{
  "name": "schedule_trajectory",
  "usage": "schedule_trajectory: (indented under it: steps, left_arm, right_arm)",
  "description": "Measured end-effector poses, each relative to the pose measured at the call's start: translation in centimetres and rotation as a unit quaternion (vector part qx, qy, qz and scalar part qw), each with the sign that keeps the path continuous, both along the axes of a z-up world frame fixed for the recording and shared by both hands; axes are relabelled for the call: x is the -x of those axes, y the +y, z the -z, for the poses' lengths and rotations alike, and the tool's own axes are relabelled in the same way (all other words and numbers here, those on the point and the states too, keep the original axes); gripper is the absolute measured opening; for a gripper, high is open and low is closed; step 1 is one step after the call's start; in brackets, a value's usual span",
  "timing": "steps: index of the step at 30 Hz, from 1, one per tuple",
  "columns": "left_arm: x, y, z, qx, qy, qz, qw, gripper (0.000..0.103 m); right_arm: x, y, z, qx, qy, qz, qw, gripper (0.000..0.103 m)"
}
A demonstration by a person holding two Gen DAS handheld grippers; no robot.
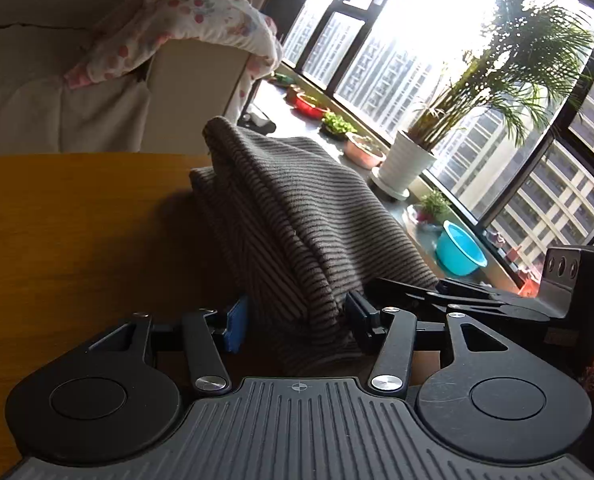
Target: Fold clothes
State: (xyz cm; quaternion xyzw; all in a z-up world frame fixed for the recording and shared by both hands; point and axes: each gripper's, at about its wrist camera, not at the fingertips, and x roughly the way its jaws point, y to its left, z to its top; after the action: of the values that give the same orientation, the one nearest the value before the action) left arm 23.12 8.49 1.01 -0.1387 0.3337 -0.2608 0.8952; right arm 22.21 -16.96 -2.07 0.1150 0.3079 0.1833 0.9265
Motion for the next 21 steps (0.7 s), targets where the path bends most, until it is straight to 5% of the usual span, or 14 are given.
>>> schedule_trajectory:
  steps: [3,5,9,14,16,18,19,21]
  left_arm:
    - [1.0,0.2,-2.9,0.046,-0.047,0.001,0.9978,0.059]
    - [0.7,-0.5,-3.1,0.079,-0.038,0.026,0.9958,0.062]
    - [-0.7,-2.7,0.3,0.056,0.022,0.036,0.9975,0.059]
    - [-1.7,-2.3,1.6,0.043,0.02,0.018,0.9987,0.052]
    - [-2.2,-2.2,1.7,0.032,0.014,0.008,0.9994,0.051]
    - [-2.6,-1.9,1.8,0.032,0.012,0.002,0.9994,0.051]
    - [-2.6,-1.6,1.9,0.036,0.014,0.0,0.9993,0.051]
    - [-2.3,-1.0,2.0,0.04,0.016,-0.003,0.9991,0.052]
  right_arm:
    - [0.6,0.9,0.0,0.02,-0.015,0.007,1.0,0.071]
    - [0.5,1.2,-0.1,0.025,-0.017,0.011,0.999,0.073]
    - [1.0,0.7,-0.6,0.019,-0.032,0.015,0.999,0.076]
    - [1.9,-1.8,-2.2,-0.017,-0.079,0.039,0.996,0.092]
    - [0.8,-2.4,-1.9,-0.03,-0.055,0.048,0.997,0.093]
    - [-0.8,-2.5,-0.6,-0.061,0.003,0.043,0.997,0.086]
    - [-1.2,-2.4,-0.1,-0.083,0.022,0.031,0.996,0.071]
    - [-1.1,-1.7,-0.4,-0.103,0.017,0.015,0.994,0.062]
